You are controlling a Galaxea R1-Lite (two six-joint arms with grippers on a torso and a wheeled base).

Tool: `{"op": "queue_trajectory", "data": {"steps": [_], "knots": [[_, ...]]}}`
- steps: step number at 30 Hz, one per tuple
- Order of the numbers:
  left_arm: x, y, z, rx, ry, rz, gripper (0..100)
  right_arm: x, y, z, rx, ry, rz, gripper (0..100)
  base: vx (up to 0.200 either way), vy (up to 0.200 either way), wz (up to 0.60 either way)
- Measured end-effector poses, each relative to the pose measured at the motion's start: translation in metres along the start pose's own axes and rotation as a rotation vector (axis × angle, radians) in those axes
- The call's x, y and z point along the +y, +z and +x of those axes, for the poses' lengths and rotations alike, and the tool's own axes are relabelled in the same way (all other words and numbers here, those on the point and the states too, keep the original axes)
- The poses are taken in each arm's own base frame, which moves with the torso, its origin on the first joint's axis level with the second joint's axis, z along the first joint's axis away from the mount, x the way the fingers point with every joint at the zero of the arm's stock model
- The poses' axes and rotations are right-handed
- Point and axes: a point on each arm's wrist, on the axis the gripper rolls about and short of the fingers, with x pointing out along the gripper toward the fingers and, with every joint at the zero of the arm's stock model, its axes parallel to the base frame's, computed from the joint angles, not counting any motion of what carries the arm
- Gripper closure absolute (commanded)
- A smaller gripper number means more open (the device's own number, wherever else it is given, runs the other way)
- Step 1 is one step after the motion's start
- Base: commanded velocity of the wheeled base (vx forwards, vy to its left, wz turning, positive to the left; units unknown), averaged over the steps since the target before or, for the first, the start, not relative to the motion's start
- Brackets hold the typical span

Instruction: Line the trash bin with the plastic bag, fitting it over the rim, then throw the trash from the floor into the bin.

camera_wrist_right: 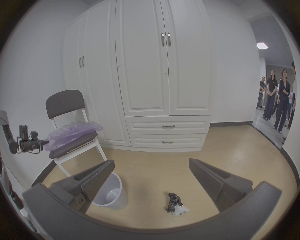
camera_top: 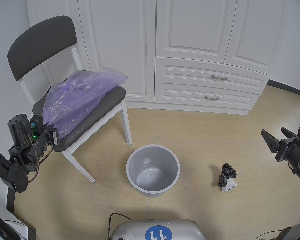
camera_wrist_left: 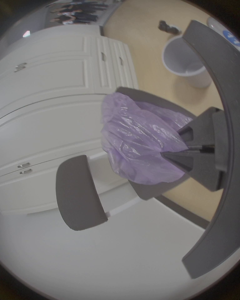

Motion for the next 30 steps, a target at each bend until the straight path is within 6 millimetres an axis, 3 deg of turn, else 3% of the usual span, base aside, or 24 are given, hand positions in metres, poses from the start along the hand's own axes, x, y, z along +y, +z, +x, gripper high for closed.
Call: {"op": "queue_trajectory", "data": {"steps": [11,23,30], "knots": [[-0.013,0.024,-0.025,-0.118,-0.206,-0.064,100,0.014,0.011,0.016,-0.012,0.047,0.039,0,0.000,0.000,0.00],[-0.055,0.053,-0.050,-0.223,-0.396,-0.082,100,0.054,-0.008,0.056,0.049,0.147,0.147,0,0.000,0.000,0.00],[-0.078,0.072,-0.065,-0.295,-0.507,-0.106,100,0.071,-0.032,0.066,0.114,0.186,0.144,0,0.000,0.000,0.00]]}}
